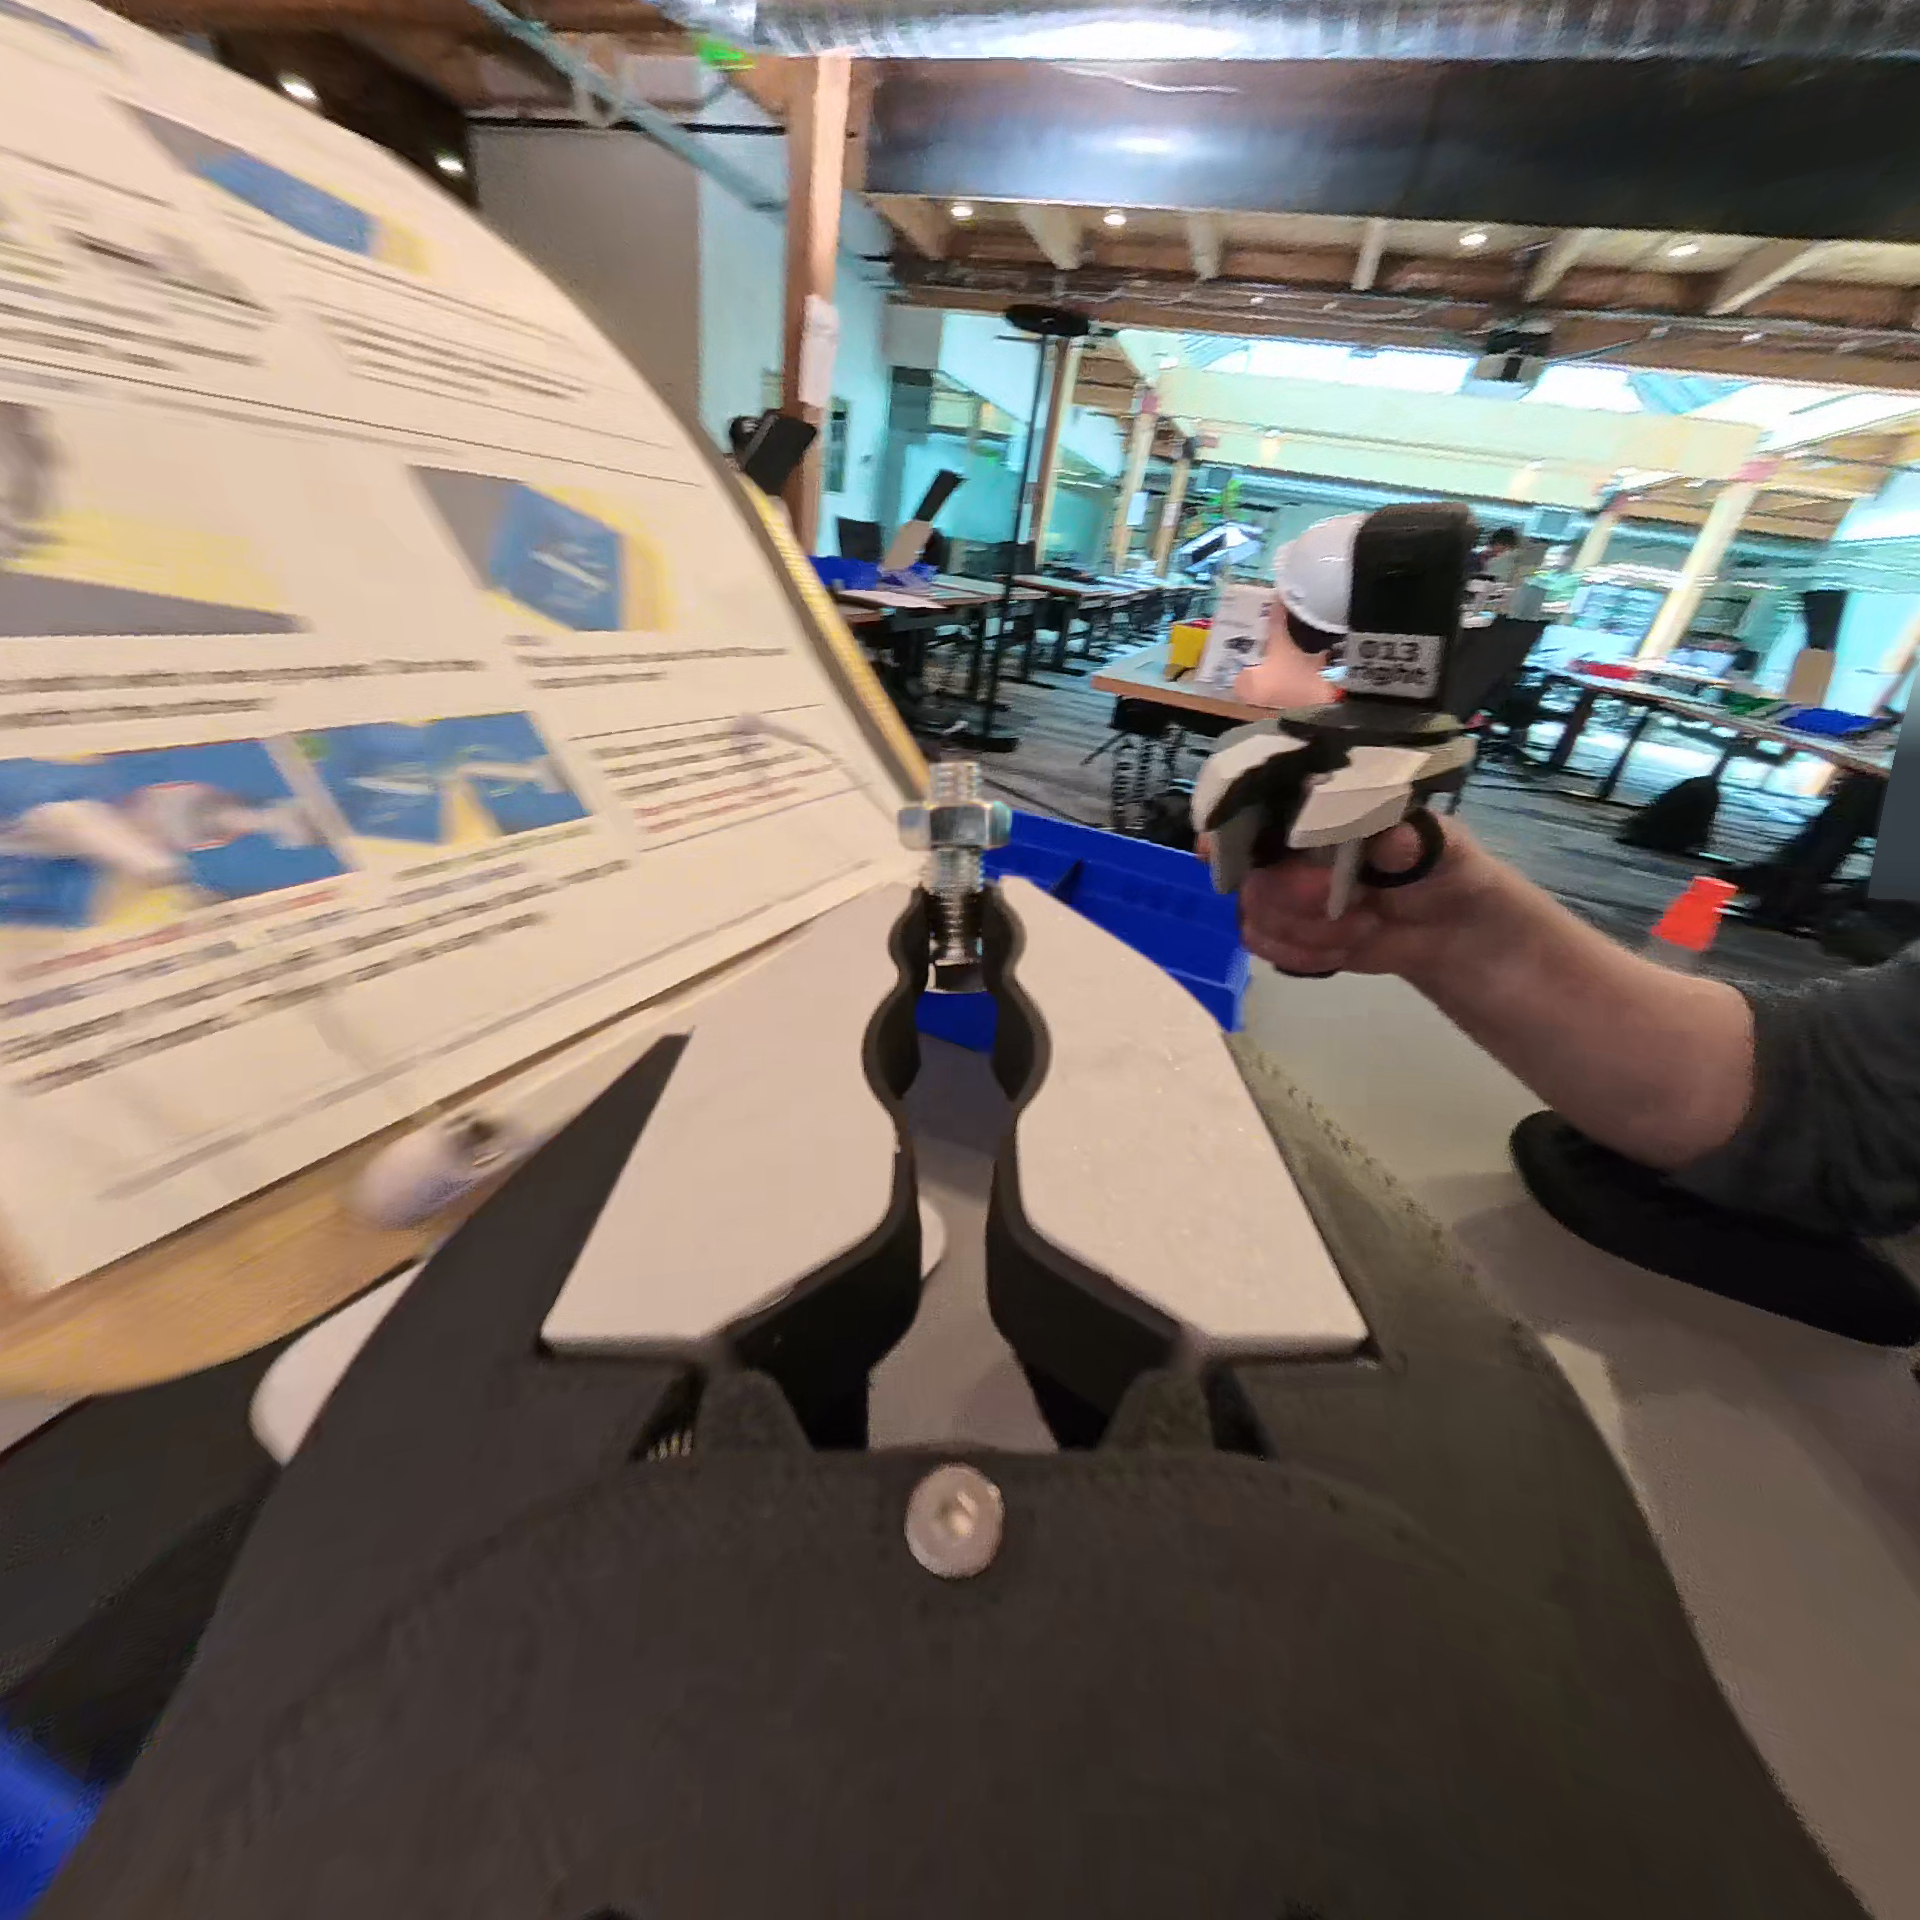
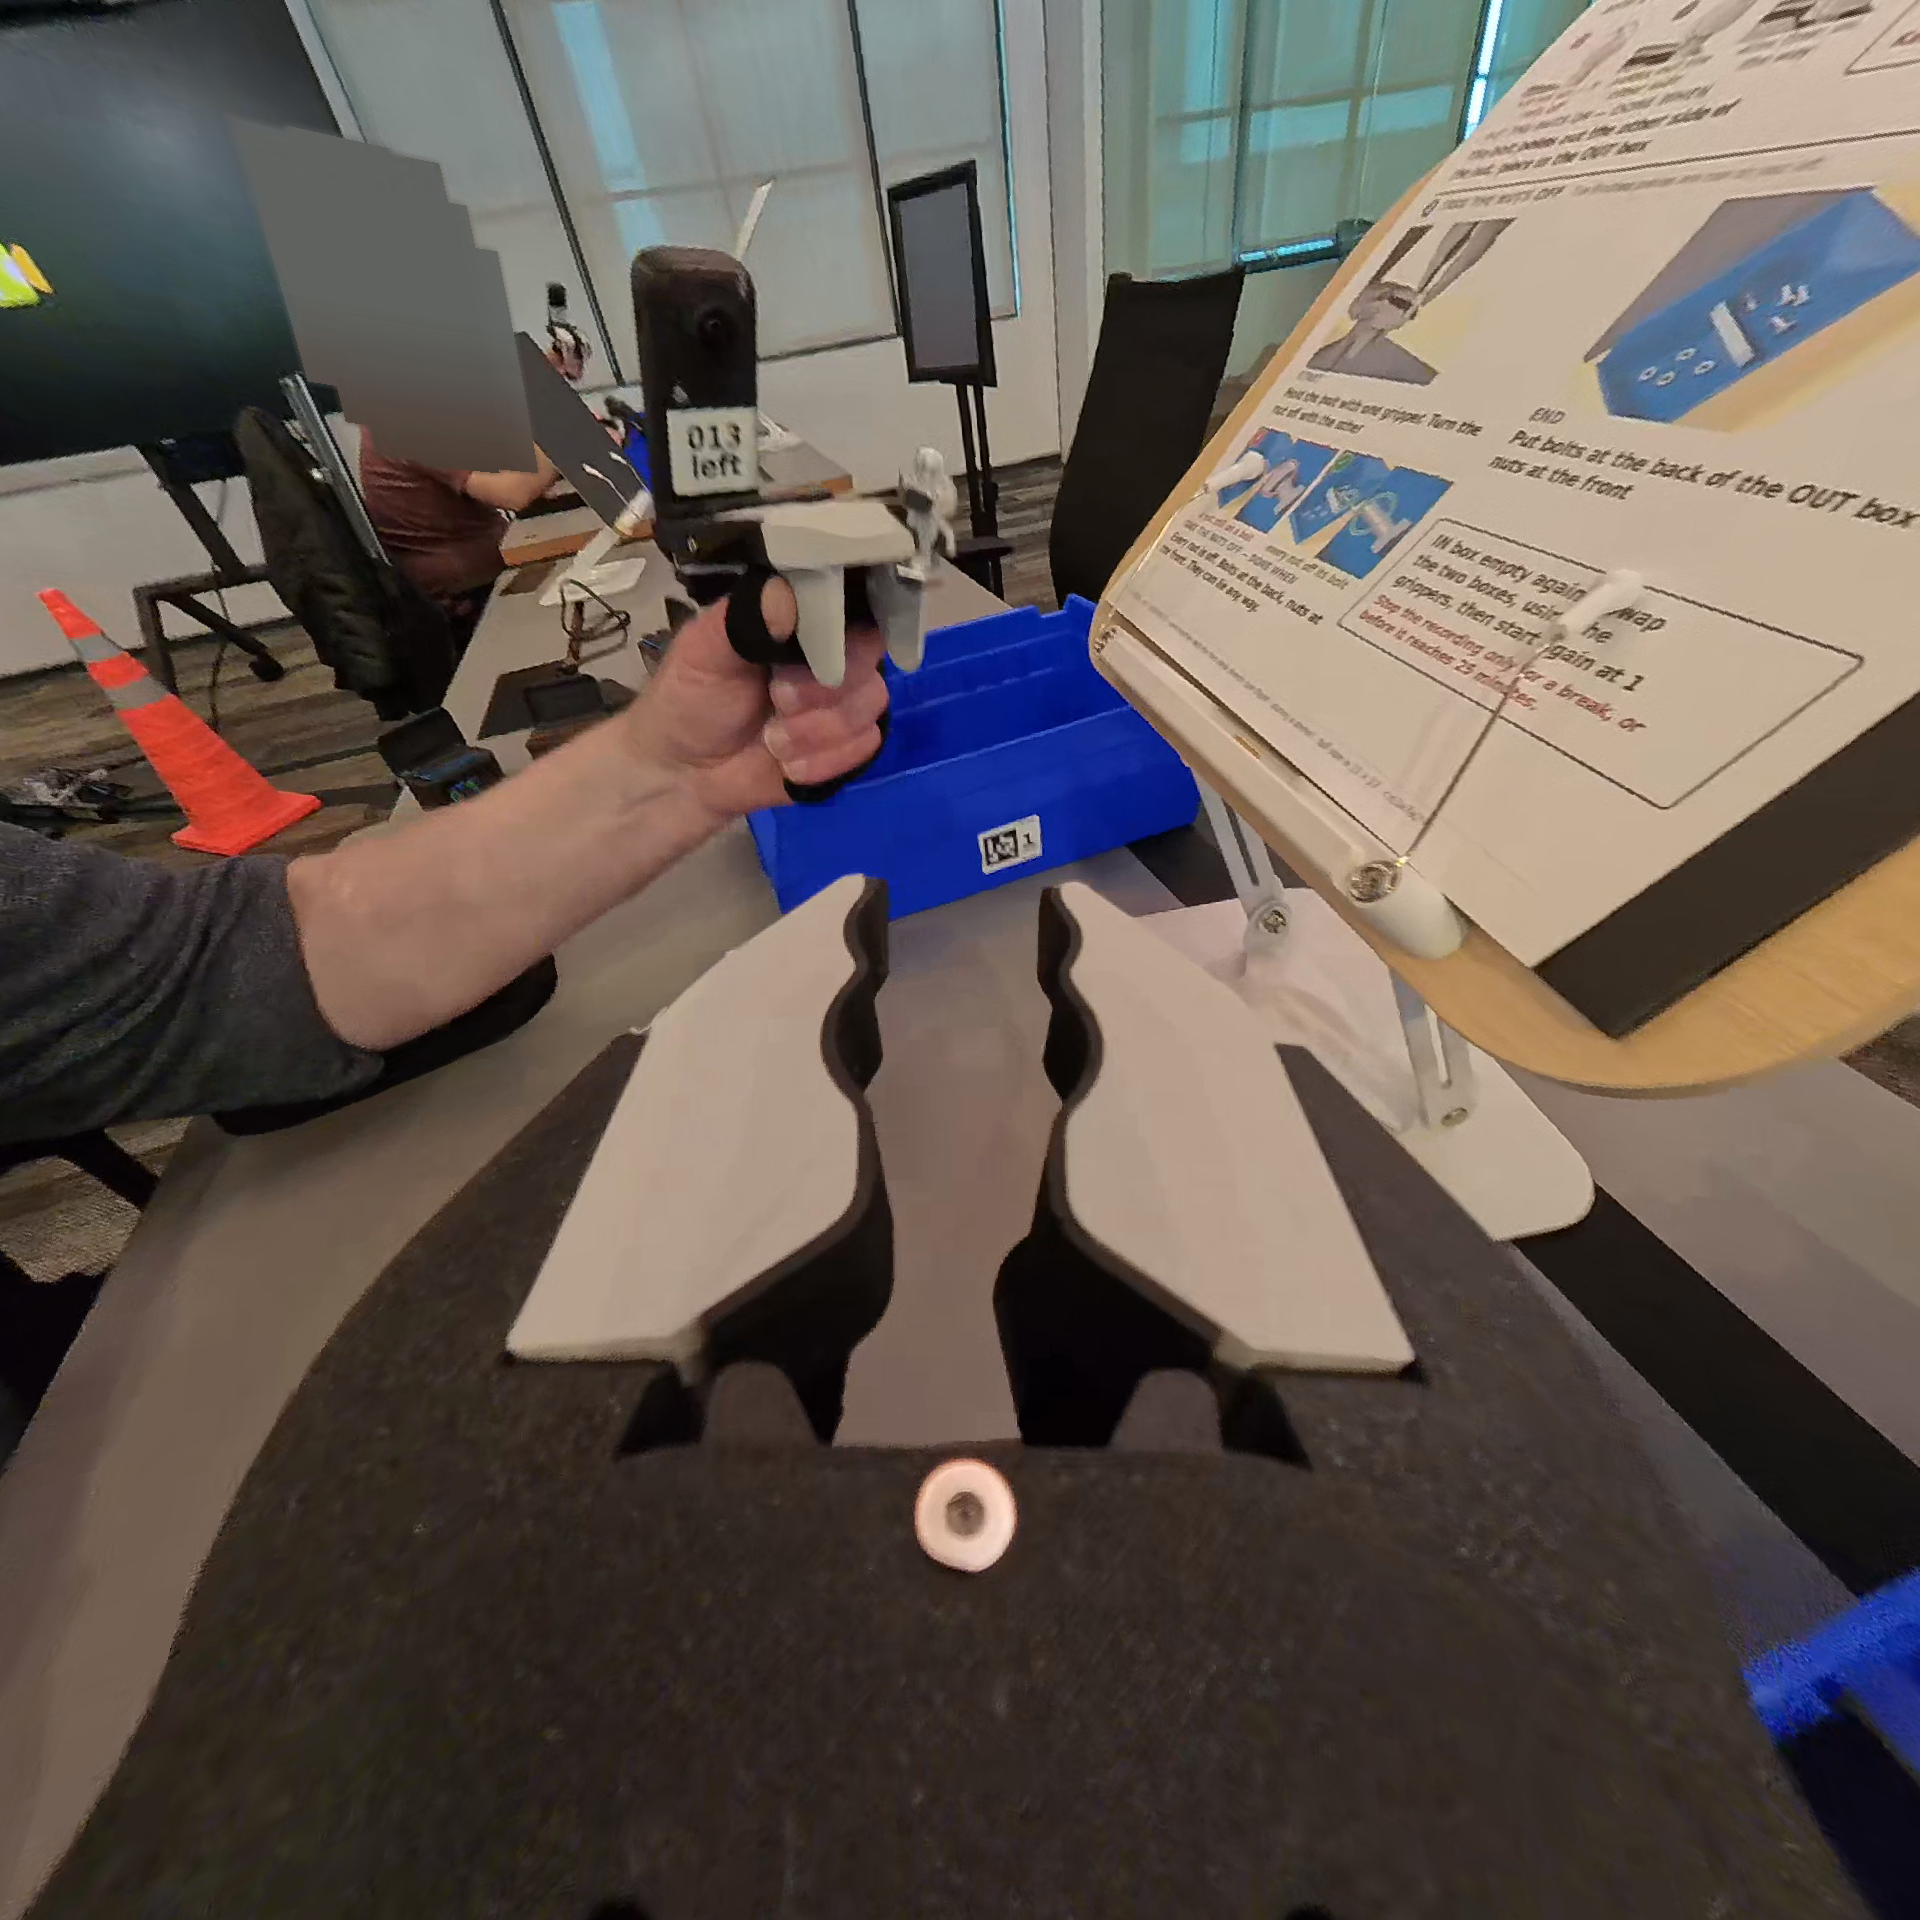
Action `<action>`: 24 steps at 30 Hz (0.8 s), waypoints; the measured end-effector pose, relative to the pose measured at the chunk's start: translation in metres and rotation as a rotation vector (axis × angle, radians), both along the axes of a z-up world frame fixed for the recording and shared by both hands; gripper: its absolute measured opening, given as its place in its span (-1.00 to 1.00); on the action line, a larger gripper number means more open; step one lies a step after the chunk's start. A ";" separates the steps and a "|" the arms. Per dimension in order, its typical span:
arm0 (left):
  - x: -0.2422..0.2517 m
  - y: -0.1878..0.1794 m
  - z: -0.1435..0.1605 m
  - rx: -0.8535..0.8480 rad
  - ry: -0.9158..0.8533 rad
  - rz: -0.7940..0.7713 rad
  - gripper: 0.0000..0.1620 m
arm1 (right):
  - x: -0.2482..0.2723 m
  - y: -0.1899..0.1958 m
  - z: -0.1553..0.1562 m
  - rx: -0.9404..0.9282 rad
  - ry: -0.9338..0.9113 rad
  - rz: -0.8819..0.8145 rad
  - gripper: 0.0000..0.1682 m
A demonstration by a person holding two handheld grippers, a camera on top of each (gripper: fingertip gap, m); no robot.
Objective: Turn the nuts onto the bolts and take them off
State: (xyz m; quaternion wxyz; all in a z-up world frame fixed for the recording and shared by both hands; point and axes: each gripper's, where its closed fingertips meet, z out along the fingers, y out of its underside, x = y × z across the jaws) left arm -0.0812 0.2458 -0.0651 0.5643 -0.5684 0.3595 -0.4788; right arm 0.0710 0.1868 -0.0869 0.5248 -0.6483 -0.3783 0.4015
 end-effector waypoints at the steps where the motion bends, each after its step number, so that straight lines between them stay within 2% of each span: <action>1: 0.014 -0.006 -0.002 -0.003 0.001 -0.028 -0.89 | -0.002 -0.001 0.002 0.000 0.022 0.010 -0.67; 6: 0.079 -0.043 -0.012 -0.009 0.005 -0.186 -0.89 | -0.011 -0.007 0.015 0.021 0.153 0.030 -0.60; 10: 0.113 -0.067 -0.017 -0.012 -0.007 -0.262 -0.89 | -0.022 -0.013 0.013 0.013 0.191 0.081 -0.58; 15: 0.133 -0.086 -0.023 -0.026 -0.001 -0.342 -0.89 | -0.029 -0.018 0.012 -0.022 0.257 0.132 -0.57; 20: 0.141 -0.092 -0.027 -0.031 0.003 -0.356 -0.89 | -0.034 -0.025 0.009 -0.036 0.269 0.191 -0.76; 24: 0.142 -0.093 -0.026 -0.037 -0.017 -0.364 -0.89 | -0.034 -0.025 0.009 -0.023 0.255 0.189 -0.77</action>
